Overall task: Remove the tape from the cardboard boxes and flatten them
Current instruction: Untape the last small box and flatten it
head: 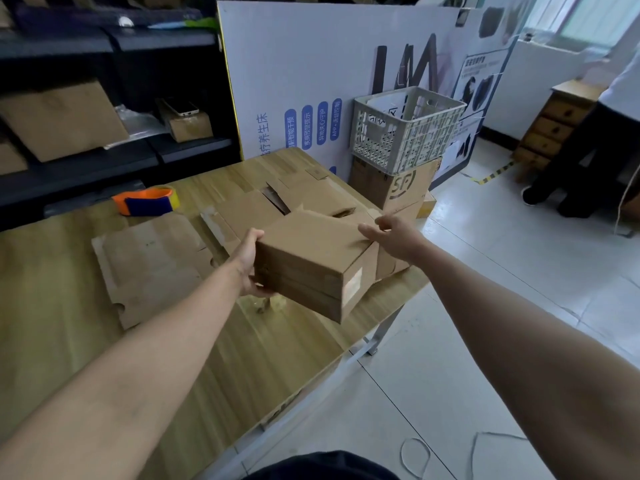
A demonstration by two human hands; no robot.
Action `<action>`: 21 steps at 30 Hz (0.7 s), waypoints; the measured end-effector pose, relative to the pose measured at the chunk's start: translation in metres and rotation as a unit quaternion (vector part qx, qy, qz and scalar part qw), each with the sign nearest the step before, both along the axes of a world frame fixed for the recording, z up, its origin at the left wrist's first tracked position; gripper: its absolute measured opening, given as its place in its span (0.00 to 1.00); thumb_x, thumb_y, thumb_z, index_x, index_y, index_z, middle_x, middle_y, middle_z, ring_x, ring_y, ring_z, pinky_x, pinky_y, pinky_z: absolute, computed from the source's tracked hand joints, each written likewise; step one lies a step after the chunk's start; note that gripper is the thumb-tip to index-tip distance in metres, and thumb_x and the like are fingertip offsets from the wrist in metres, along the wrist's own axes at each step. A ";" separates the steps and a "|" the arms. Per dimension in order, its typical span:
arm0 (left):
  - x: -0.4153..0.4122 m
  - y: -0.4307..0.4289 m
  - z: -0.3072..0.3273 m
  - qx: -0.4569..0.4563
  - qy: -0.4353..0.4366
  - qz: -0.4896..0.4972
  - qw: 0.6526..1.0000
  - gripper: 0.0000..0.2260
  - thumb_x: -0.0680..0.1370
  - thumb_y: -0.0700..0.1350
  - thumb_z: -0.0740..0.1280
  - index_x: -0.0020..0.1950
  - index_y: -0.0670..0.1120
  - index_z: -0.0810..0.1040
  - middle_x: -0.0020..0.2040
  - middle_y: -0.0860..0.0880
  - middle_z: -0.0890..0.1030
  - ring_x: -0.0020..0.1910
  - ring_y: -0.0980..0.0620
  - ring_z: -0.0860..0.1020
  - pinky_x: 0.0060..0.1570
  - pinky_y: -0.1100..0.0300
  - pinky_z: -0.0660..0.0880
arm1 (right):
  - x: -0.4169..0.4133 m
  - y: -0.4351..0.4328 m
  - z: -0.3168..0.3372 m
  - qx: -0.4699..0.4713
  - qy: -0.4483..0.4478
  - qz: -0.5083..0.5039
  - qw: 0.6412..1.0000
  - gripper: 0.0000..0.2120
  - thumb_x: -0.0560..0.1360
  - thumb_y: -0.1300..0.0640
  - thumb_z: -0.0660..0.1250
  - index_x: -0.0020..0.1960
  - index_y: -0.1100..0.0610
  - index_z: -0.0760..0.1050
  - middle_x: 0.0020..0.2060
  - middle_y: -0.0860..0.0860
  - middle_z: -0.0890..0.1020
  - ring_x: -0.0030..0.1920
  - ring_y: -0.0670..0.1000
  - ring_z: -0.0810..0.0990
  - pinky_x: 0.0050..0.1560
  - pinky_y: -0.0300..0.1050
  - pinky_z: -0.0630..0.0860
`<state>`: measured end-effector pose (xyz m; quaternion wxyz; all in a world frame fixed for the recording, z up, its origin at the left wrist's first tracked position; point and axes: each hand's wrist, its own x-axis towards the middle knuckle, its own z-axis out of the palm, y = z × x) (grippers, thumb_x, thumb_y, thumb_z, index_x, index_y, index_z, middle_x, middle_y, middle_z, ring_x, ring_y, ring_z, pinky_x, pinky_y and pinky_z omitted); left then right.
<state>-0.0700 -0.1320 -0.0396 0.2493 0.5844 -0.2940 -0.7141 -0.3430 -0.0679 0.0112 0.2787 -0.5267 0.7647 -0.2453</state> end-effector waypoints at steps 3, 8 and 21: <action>-0.002 0.005 -0.005 0.057 0.009 0.005 0.998 0.24 0.69 0.65 0.62 0.54 0.47 0.72 0.56 0.42 0.73 0.54 0.34 0.71 0.41 0.34 0.76 | 0.002 -0.003 0.008 -0.049 -0.106 -0.054 0.992 0.35 0.71 0.39 0.69 0.71 0.55 0.66 0.66 0.54 0.71 0.63 0.55 0.72 0.62 0.53 0.72; -0.015 0.021 -0.018 0.135 0.060 -0.038 0.988 0.21 0.77 0.60 0.58 0.56 0.44 0.72 0.60 0.40 0.72 0.55 0.29 0.72 0.42 0.33 0.76 | 0.003 -0.009 0.018 -0.069 -0.149 -0.084 0.983 0.32 0.71 0.40 0.68 0.70 0.51 0.65 0.65 0.52 0.70 0.56 0.51 0.69 0.54 0.47 0.68; -0.050 0.040 0.006 -0.345 -0.191 -0.144 0.907 0.18 0.71 0.45 0.74 0.58 0.48 0.74 0.58 0.48 0.71 0.55 0.50 0.73 0.55 0.57 0.73 | 0.022 -0.014 -0.029 0.015 0.136 -0.020 0.990 0.26 0.74 0.41 0.65 0.69 0.51 0.68 0.68 0.56 0.65 0.68 0.60 0.61 0.67 0.58 0.61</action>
